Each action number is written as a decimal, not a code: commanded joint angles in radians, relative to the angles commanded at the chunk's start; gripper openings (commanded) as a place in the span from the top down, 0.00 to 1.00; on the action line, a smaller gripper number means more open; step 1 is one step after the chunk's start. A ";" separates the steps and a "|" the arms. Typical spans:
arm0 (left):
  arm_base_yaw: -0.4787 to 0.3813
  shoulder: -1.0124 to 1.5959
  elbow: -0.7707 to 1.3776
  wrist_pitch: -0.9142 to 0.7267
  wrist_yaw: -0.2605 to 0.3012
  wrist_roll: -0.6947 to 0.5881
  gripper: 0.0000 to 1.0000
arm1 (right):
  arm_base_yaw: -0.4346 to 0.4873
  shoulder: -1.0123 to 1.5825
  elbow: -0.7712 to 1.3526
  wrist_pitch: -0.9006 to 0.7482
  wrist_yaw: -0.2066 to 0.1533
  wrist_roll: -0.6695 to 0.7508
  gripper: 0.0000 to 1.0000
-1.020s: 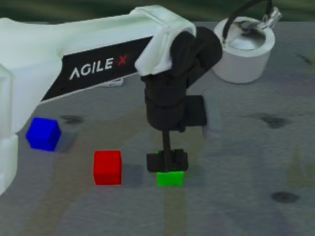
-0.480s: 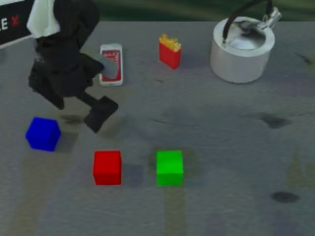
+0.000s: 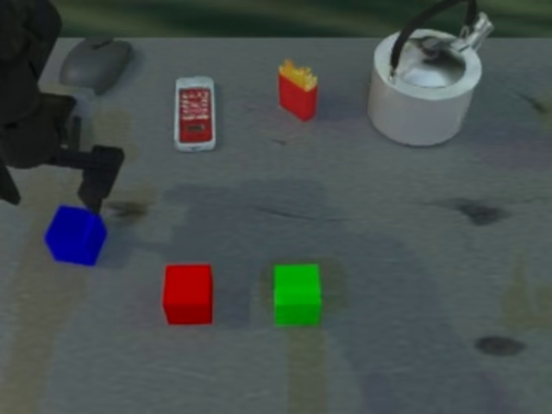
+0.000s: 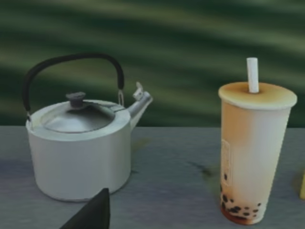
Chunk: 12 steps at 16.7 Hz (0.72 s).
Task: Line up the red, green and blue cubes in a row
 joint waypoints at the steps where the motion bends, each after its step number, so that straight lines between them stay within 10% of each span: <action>1: 0.000 0.000 0.000 0.000 0.000 0.000 0.00 | 0.000 0.000 0.000 0.000 0.000 0.000 0.00; 12: 0.002 0.124 -0.166 0.292 0.001 0.003 0.00 | 0.000 0.000 0.000 0.000 0.000 0.000 0.00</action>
